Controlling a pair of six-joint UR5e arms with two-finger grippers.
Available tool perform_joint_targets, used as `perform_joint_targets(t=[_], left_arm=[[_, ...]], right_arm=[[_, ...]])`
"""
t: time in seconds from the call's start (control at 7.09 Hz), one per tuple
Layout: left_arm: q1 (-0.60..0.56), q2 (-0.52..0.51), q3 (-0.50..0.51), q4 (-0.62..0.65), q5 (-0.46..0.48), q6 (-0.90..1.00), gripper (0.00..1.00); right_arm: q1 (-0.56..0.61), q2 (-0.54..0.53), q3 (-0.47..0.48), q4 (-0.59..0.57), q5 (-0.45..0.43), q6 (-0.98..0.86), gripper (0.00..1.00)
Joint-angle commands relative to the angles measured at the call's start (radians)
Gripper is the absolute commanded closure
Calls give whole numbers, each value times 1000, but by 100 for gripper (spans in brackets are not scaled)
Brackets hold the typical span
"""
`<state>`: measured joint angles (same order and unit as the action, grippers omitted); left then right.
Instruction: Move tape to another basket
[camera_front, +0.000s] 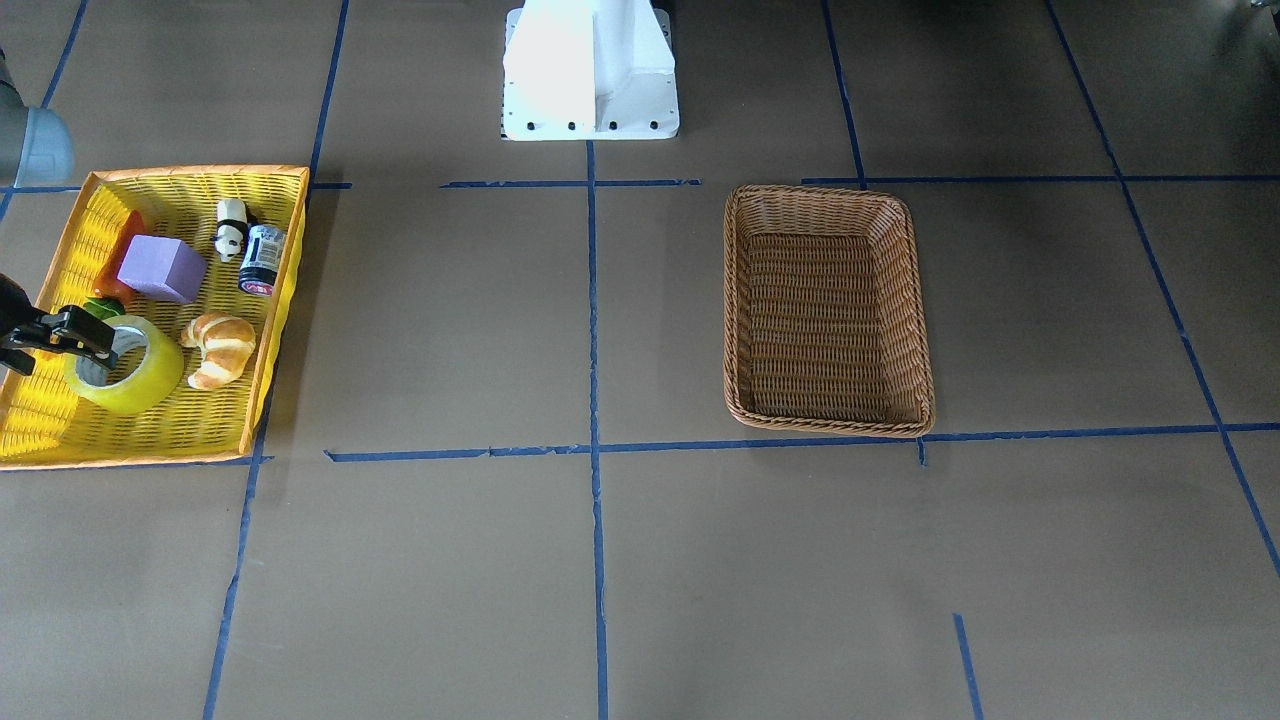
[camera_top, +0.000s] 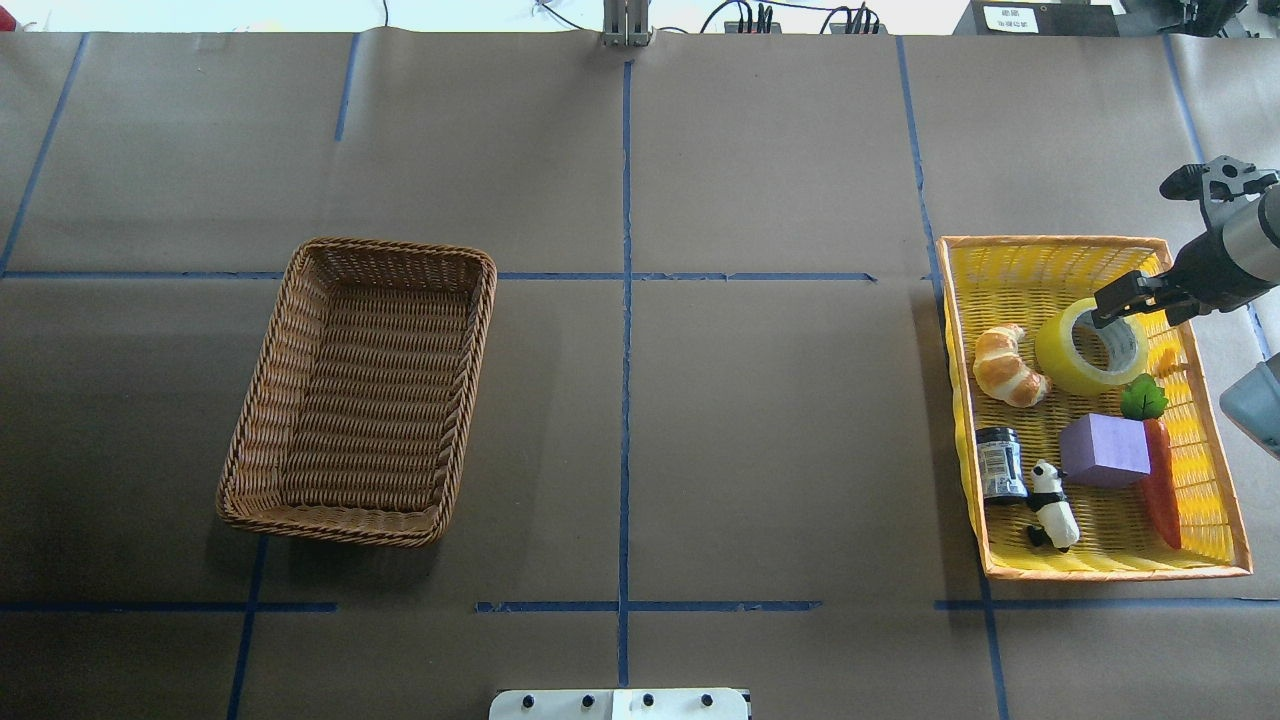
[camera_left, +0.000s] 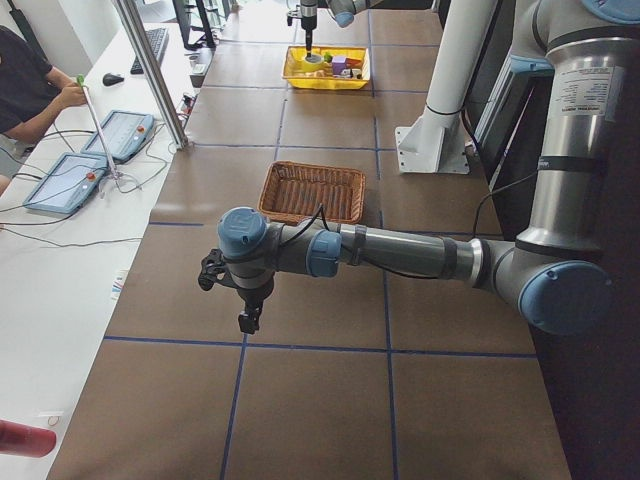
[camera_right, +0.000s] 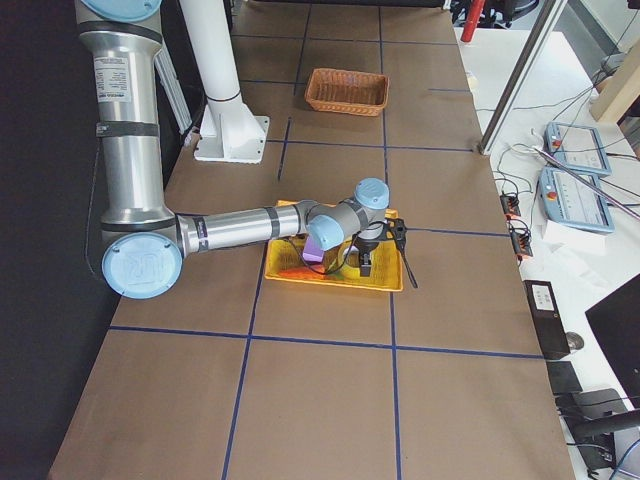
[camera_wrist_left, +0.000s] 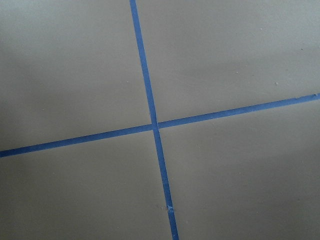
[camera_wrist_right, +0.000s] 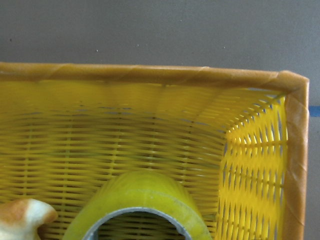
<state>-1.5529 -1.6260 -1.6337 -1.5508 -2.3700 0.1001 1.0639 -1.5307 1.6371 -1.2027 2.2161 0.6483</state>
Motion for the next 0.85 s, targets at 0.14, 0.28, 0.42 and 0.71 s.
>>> perform_joint_targets(t=[0.14,0.28,0.42,0.71], left_arm=[[0,-2,-3,0,0,0,0],[0,-2,-3,0,0,0,0],[0,-2,-9,0,0,0,0],[0,-2,-15,0,0,0,0]], right_arm=[[-24,-2,-8,-2,-4,-1,5],[-25,-2,-14,0,-3,-4,5],[-25,-2,-17,-2,-3,-2,5],[-38,1,-37,0,-3,-1,4]])
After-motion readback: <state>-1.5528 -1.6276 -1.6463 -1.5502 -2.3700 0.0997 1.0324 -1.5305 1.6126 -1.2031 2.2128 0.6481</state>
